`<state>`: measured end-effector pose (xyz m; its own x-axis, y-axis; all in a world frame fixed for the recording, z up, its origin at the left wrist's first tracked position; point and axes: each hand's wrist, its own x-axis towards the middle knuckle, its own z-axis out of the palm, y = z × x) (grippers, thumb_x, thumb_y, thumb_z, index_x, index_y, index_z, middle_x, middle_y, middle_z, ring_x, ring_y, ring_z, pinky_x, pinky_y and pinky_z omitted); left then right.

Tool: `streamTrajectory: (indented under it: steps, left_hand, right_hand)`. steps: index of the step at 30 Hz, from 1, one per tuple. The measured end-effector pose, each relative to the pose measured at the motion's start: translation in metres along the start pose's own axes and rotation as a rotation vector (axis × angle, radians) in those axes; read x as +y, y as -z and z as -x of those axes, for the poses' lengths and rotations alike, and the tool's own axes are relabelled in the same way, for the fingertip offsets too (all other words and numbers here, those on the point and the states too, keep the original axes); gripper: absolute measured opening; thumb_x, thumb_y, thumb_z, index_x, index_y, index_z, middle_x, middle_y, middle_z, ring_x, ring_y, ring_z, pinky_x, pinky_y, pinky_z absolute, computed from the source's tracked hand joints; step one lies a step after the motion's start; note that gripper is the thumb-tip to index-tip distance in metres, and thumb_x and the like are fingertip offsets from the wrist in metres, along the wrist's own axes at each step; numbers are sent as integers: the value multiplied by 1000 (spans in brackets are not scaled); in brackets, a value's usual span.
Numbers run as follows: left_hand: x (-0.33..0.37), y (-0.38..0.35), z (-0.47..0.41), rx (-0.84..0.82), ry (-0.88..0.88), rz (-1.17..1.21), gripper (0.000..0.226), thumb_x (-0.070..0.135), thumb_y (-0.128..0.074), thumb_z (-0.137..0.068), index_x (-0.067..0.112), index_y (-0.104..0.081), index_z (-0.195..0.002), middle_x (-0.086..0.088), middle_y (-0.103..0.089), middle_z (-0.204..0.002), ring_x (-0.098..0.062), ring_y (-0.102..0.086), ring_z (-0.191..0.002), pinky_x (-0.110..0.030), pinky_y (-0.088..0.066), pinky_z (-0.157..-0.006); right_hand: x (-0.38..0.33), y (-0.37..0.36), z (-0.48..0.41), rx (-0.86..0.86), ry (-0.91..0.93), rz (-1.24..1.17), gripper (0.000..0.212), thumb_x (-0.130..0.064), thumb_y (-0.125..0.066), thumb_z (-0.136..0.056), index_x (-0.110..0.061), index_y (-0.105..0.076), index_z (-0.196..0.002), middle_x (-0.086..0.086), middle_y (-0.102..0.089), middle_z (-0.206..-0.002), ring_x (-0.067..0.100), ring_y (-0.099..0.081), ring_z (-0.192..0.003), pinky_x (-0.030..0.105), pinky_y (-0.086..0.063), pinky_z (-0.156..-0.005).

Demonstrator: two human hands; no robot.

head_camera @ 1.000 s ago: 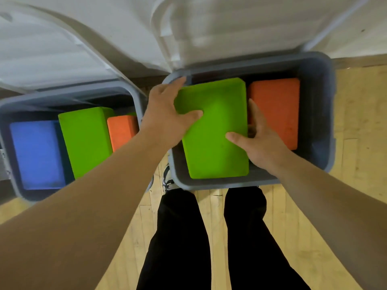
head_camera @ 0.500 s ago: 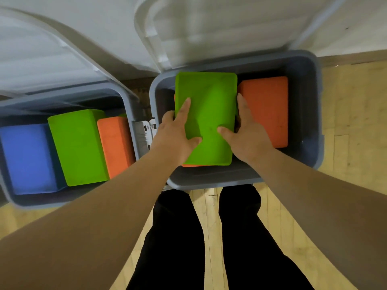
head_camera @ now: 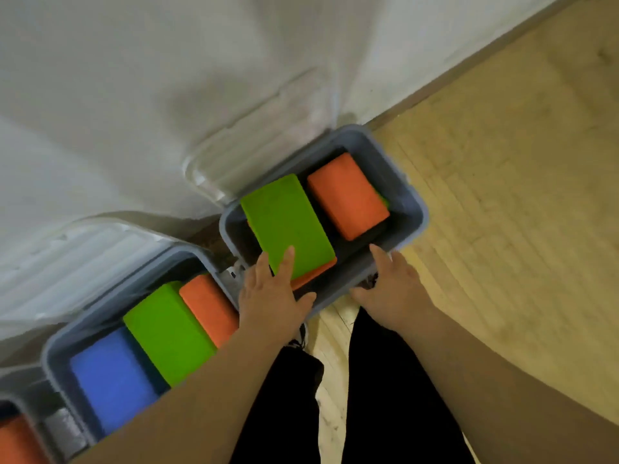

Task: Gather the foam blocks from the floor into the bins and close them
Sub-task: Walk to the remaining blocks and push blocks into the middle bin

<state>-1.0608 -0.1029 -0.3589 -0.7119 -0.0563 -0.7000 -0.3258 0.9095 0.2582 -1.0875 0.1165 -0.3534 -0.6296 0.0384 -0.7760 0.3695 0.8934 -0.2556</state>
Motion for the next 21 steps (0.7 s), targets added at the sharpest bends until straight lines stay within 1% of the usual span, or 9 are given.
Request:
streamTrajectory:
  steps: [2, 5, 7, 9, 11, 14, 17, 21]
  left_hand:
    - [15, 23, 41, -23, -99, -88, 94, 68, -56, -93, 46, 6, -161, -8, 5, -171, -37, -2, -156, -56, -21, -123]
    - [31, 56, 104, -63, -222, -250, 94, 72, -51, -93, 48, 11, -159, -8, 7, -171, -36, -1, -157, -55, -17, -124]
    - [41, 68, 142, -68, -319, -384, 94, 74, -48, -93, 49, 14, -158, -9, 5, -171, -36, -3, -157, -54, -16, -123]
    - [52, 70, 175, -27, -460, -551, 95, 77, -46, -91, 48, 15, -159, -12, -1, -171, -37, -8, -156, -53, -19, -123]
    - [65, 68, 197, -2, -622, -727, 96, 79, -44, -90, 44, 12, -160, -14, -6, -170, -37, -13, -155, -53, -22, -122]
    - [92, 63, 225, -62, -825, -894, 97, 78, -47, -90, 41, 6, -162, -12, 0, -171, -39, -8, -156, -55, -19, -123]
    - [120, 45, 257, -77, -979, -1005, 98, 77, -49, -89, 41, 6, -161, -10, -1, -171, -38, -6, -156, -55, -16, -124]
    - [140, -4, 316, -107, -1116, -1185, 99, 80, -46, -88, 40, 10, -160, -10, 1, -171, -37, -4, -156, -54, -14, -125]
  right_hand:
    - [7, 4, 65, 79, -71, -92, 94, -60, -58, -85, -35, -10, -162, 11, -18, -167, 38, -20, -151, 52, -33, -117]
    - [22, 6, 164, 159, -217, -254, 91, -51, -60, -88, -38, -7, -161, 6, -5, -171, 37, -9, -155, 54, -26, -121]
    - [36, 1, 226, 199, -349, -353, 92, -50, -61, -89, -38, -5, -162, 4, 0, -171, 36, -7, -156, 54, -24, -122]
    - [53, -14, 283, 247, -469, -467, 94, -53, -61, -91, -38, -3, -162, 2, 2, -172, 33, -7, -156, 52, -22, -124]
    - [70, -39, 330, 301, -555, -560, 94, -53, -61, -91, -38, -2, -163, 2, 3, -172, 33, -6, -157, 53, -22, -124]
    - [90, -83, 390, 363, -686, -678, 94, -54, -61, -92, -36, -3, -163, 4, 2, -172, 34, -7, -156, 53, -23, -123]
    - [103, -137, 445, 411, -820, -814, 96, -59, -62, -91, -35, -3, -163, 5, 0, -172, 35, -8, -156, 55, -24, -122]
    - [98, -224, 522, 472, -979, -1010, 99, -65, -61, -88, -37, -3, -163, 5, -1, -172, 35, -8, -156, 56, -23, -122]
